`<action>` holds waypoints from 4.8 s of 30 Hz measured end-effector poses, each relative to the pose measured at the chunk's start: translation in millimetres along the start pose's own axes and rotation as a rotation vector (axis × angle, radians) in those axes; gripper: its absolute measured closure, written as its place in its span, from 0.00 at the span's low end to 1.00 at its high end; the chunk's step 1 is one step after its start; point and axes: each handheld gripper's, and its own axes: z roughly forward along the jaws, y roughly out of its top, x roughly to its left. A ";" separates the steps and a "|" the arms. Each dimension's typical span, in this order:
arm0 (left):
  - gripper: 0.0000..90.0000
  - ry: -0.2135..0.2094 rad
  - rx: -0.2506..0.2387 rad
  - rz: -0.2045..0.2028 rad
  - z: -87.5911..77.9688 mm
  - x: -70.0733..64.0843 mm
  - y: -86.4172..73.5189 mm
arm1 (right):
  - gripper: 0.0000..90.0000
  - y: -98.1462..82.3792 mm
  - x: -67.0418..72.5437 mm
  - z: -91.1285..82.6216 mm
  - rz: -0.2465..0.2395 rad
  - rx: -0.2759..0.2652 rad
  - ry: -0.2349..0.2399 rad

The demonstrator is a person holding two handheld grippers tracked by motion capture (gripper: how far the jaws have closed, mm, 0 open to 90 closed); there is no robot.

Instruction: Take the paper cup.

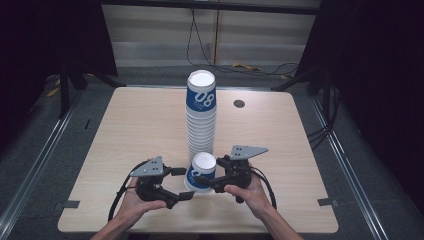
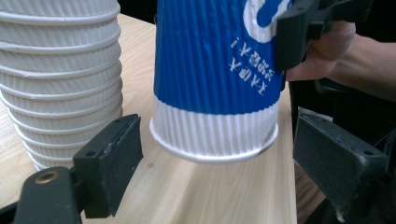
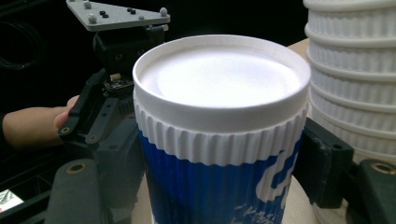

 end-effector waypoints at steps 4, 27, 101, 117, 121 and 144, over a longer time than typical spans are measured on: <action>0.17 0.004 0.008 0.002 3.0 0.3 -0.5 | 0.30 -0.9 0.1 2.7 0.018 -0.013 0.021; 0.14 -0.023 -0.001 -0.005 13.3 -1.7 -1.0 | 0.31 -2.0 13.0 14.4 -0.013 0.007 0.036; 0.22 -0.006 0.410 0.039 10.0 12.3 11.5 | 0.24 4.2 3.0 -9.6 -0.045 0.364 -0.029; 0.22 -0.002 0.544 0.109 26.0 6.1 15.0 | 0.17 5.1 5.2 -2.2 -0.114 0.514 -0.019; 0.22 -0.003 0.564 0.122 29.7 7.2 15.7 | 0.23 6.1 5.7 -0.4 -0.139 0.553 -0.006; 0.22 -0.011 0.686 0.193 43.4 -1.3 23.8 | 0.26 11.6 2.0 9.6 -0.216 0.712 0.000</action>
